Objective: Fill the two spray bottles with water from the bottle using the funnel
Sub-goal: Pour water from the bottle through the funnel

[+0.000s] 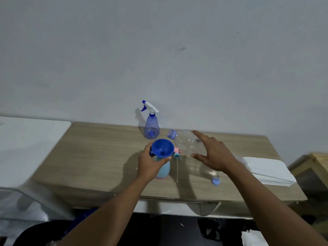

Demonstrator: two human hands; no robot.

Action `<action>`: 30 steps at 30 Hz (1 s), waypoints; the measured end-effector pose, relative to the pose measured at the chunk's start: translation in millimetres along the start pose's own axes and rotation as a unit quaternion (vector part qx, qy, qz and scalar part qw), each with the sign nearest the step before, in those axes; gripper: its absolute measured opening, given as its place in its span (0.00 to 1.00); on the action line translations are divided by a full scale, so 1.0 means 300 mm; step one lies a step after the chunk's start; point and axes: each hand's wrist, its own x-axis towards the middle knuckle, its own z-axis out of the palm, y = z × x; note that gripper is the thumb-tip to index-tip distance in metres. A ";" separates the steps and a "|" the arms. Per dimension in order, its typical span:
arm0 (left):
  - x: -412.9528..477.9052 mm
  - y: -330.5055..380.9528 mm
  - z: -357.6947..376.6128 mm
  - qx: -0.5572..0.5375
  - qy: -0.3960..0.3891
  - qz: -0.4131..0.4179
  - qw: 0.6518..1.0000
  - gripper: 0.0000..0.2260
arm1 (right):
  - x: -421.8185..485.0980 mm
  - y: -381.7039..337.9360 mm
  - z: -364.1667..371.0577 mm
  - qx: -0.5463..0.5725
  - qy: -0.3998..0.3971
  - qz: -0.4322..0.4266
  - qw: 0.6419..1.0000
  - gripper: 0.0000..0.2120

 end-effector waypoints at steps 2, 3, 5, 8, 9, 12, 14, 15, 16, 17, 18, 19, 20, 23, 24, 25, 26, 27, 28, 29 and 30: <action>0.000 0.001 -0.006 0.004 -0.007 0.007 1.000 0.32 | -0.008 0.005 -0.005 -0.042 -0.020 0.006 0.999 0.40; 0.000 0.001 -0.008 0.007 -0.009 0.009 1.000 0.31 | -0.011 0.007 -0.010 -0.056 -0.027 0.011 0.998 0.40; 0.000 0.004 -0.011 0.011 -0.011 0.012 1.000 0.30 | -0.014 0.008 -0.022 -0.083 -0.042 0.020 0.996 0.40; 0.002 0.004 -0.016 0.020 -0.017 0.019 0.999 0.29 | -0.013 0.002 -0.033 -0.124 -0.052 0.023 0.991 0.40; 0.003 0.002 -0.016 0.023 -0.021 0.020 0.999 0.29 | -0.011 -0.001 -0.035 -0.136 -0.052 0.022 0.989 0.40; 0.005 0.006 -0.017 0.033 -0.028 0.022 0.999 0.29 | -0.004 -0.009 -0.040 -0.162 -0.048 0.020 0.985 0.39; 0.006 0.009 -0.017 0.036 -0.028 0.027 0.999 0.29 | 0.001 -0.014 -0.043 -0.171 -0.047 0.020 0.984 0.39; 0.005 0.012 -0.016 0.037 -0.028 0.029 0.999 0.29 | 0.003 -0.015 -0.044 -0.175 -0.046 0.020 0.983 0.39; 0.003 0.016 -0.016 0.038 -0.028 0.029 0.998 0.29 | 0.005 -0.016 -0.045 -0.179 -0.044 0.020 0.983 0.39; 0.001 0.021 -0.016 0.038 -0.027 0.029 0.999 0.28 | 0.007 -0.019 -0.046 -0.184 -0.042 0.018 0.982 0.39; 0.000 0.023 -0.016 0.037 -0.026 0.029 0.999 0.28 | 0.009 -0.022 -0.047 -0.191 -0.041 0.016 0.981 0.39; -0.002 0.024 -0.017 0.038 -0.025 0.030 0.999 0.28 | 0.009 -0.026 -0.050 -0.198 -0.041 0.014 0.979 0.39; -0.002 0.026 -0.018 0.039 -0.025 0.031 0.998 0.28 | 0.010 -0.029 -0.052 -0.204 -0.041 0.013 0.978 0.39; -0.004 0.028 -0.020 0.040 -0.027 0.031 0.998 0.28 | 0.012 -0.038 -0.061 -0.214 -0.038 0.011 0.976 0.40; -0.004 0.028 -0.020 0.039 -0.027 0.030 0.998 0.29 | 0.012 -0.039 -0.065 -0.218 -0.037 0.011 0.975 0.40; -0.004 0.028 -0.019 0.038 -0.026 0.029 0.999 0.29 | 0.012 -0.040 -0.069 -0.222 -0.036 0.012 0.974 0.40; -0.005 0.030 -0.020 0.037 -0.025 0.028 0.999 0.29 | 0.013 -0.040 -0.072 -0.226 -0.034 0.012 0.974 0.40; -0.005 0.031 -0.020 0.037 -0.024 0.026 0.999 0.29 | 0.013 -0.041 -0.075 -0.229 -0.032 0.012 0.973 0.40; -0.005 0.032 -0.020 0.036 -0.025 0.025 0.999 0.29 | 0.013 -0.040 -0.078 -0.232 -0.030 0.013 0.972 0.40; -0.005 0.032 -0.020 0.037 -0.025 0.025 0.999 0.28 | 0.012 -0.041 -0.080 -0.234 -0.027 0.015 0.972 0.40; -0.005 0.032 -0.020 0.038 -0.026 0.027 0.999 0.28 | 0.013 -0.041 -0.081 -0.236 -0.026 0.015 0.971 0.40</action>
